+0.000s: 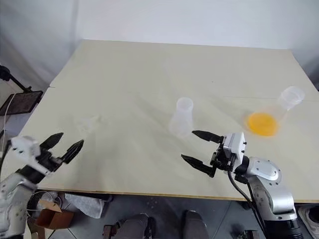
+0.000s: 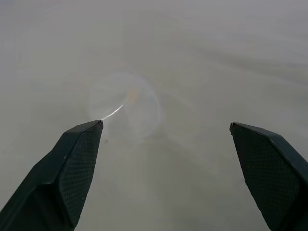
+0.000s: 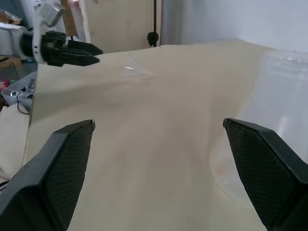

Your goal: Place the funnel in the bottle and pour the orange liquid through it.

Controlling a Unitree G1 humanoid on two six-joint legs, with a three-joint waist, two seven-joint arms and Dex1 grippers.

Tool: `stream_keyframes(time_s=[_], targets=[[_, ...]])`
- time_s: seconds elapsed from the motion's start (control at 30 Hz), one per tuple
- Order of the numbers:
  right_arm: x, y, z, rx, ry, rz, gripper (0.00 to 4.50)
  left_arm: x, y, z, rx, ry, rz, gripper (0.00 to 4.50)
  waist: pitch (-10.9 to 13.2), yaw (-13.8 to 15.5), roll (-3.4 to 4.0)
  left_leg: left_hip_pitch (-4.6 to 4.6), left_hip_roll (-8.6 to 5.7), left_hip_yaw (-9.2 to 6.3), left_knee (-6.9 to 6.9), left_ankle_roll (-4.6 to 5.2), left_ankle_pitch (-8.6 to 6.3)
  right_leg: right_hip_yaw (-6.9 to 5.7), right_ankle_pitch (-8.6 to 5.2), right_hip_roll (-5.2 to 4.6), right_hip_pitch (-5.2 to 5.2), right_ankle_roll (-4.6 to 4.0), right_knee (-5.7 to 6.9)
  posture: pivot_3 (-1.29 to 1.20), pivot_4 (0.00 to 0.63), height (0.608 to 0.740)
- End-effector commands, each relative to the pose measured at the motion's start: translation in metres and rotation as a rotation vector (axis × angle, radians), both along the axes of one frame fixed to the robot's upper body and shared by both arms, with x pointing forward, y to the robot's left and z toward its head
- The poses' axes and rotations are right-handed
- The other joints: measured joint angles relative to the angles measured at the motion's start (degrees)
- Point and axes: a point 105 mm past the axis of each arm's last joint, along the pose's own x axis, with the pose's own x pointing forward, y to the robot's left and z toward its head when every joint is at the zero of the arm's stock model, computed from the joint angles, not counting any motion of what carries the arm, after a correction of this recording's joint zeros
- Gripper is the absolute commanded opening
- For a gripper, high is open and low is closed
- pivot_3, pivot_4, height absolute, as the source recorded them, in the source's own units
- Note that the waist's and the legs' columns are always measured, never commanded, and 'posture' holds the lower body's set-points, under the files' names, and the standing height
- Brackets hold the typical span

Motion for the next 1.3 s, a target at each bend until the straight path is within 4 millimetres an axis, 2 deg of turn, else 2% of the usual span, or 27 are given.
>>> stream_keyframes(time_s=[0.03,0.23,0.4,0.5,0.93,1.17,1.3], targets=[[-0.007,0.000,0.011,-0.002,-0.049,-0.006,4.50,0.016,-0.001,-0.003,0.025,0.008,0.010,4.49,0.00,-0.22,0.00,0.00,0.01,0.00,0.00,-0.01,0.00,-0.01,0.00,0.02,0.00,0.00,0.02,0.00,0.150,0.740],[-0.013,0.000,0.009,0.006,-0.034,-0.033,4.50,0.045,-0.011,0.003,0.000,-0.010,0.009,4.49,-0.01,-0.26,-0.02,-0.02,0.02,-0.01,0.10,-0.03,-0.01,-0.05,0.00,0.04,0.01,0.01,0.07,0.00,0.150,0.740],[-0.018,0.000,0.007,0.010,-0.023,-0.050,4.50,0.056,-0.022,-0.003,0.008,0.024,-0.029,4.49,-0.01,-0.22,-0.03,-0.02,0.00,-0.01,0.11,-0.03,-0.01,-0.06,0.01,0.03,0.00,0.02,0.08,0.00,0.150,0.740],[-0.018,-0.002,0.007,0.010,-0.021,-0.065,4.50,0.060,-0.021,-0.003,0.013,0.026,-0.021,3.92,-0.01,-0.22,-0.03,-0.02,0.01,-0.01,0.12,-0.03,-0.01,-0.07,0.01,0.04,0.00,0.02,0.09,0.00,0.150,0.740],[-0.018,-0.009,0.007,-0.001,-0.028,-0.107,4.50,0.061,-0.027,0.006,0.016,-0.010,-0.088,0.02,-0.01,0.02,-0.03,-0.02,0.02,-0.01,0.15,-0.04,0.00,-0.07,0.01,0.04,0.00,0.02,0.10,0.00,0.150,0.740],[-0.021,-0.015,0.004,0.001,-0.029,-0.154,4.50,0.058,-0.037,0.031,0.069,-0.116,-0.218,0.02,-0.01,0.45,-0.03,-0.03,0.02,0.00,0.16,-0.04,0.00,-0.08,0.01,0.04,0.01,0.02,0.08,0.00,0.150,0.740],[-0.025,-0.019,0.003,-0.002,-0.028,-0.187,4.50,0.055,-0.051,0.057,0.162,-0.197,-0.373,0.02,-0.01,0.87,-0.03,-0.06,0.02,-0.01,0.19,-0.04,0.00,-0.10,0.01,0.05,0.01,0.02,0.08,0.00,0.150,0.740]])
